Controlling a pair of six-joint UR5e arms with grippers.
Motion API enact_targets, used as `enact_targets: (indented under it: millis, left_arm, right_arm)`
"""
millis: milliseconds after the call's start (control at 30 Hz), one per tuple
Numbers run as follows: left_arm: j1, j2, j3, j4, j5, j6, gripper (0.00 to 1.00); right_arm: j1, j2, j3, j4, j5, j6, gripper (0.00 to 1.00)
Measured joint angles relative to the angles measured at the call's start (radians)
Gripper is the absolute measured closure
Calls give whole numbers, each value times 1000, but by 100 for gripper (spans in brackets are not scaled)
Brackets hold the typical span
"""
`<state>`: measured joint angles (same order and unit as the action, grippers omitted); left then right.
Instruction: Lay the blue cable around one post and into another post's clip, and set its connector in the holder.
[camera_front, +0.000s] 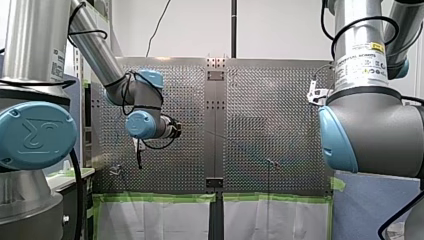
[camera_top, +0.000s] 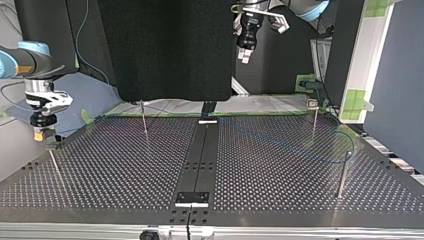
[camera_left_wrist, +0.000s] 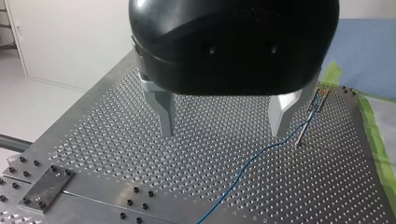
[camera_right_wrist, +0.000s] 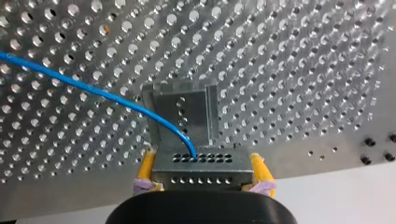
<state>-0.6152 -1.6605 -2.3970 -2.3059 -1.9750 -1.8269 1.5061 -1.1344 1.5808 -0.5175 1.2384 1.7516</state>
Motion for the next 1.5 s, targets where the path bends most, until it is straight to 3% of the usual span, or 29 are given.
enact_targets:
  millis: [200,733,1500]
  left_arm:
    - [0,0,0,-2,0,0,0]
    - [1,0,0,-6,-3,-1,0]
    - [7,0,0,-12,-3,0,0]
  right_arm:
    - [-1,20,-19,20,-20,-13,100]
    - [-2,58,-59,35,-47,-24,100]
    - [-3,62,-74,24,-140,-46,100]
